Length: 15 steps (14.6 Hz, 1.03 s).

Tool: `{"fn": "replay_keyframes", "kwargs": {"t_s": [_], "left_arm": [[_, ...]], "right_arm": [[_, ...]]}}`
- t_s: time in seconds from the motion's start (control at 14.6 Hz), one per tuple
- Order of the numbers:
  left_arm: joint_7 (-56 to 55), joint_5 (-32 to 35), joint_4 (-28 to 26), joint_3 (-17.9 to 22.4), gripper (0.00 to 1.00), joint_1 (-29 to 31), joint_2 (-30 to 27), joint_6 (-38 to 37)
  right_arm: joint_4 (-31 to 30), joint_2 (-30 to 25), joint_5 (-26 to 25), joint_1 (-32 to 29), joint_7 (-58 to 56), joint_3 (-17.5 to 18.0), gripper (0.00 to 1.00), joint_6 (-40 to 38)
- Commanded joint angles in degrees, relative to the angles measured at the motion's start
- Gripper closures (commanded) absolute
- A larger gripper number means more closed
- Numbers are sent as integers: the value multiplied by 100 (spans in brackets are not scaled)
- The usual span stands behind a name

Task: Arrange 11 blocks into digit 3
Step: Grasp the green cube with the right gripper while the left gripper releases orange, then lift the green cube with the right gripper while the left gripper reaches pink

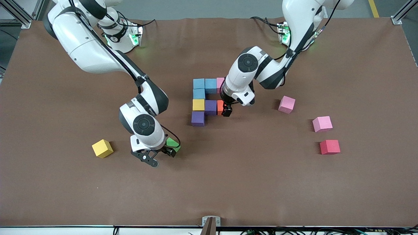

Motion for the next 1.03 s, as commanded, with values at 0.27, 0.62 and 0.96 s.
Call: {"fn": "replay_keyframes", "kwargs": {"t_s": [0.27,0.62,0.96], "left_arm": [[1207,313,588,36,0,595,-333,-1013],[2597,313,966,54,0,1271,-281,-1276],[4326,313,966,63,0,2062,-245,-1539]], "right_arm": [[130,181,-151,127,315,-63,1,162],[51,172,-90,66,324,-63,1,399],[-90,172,-89,83,341,-63,12,453]]}}
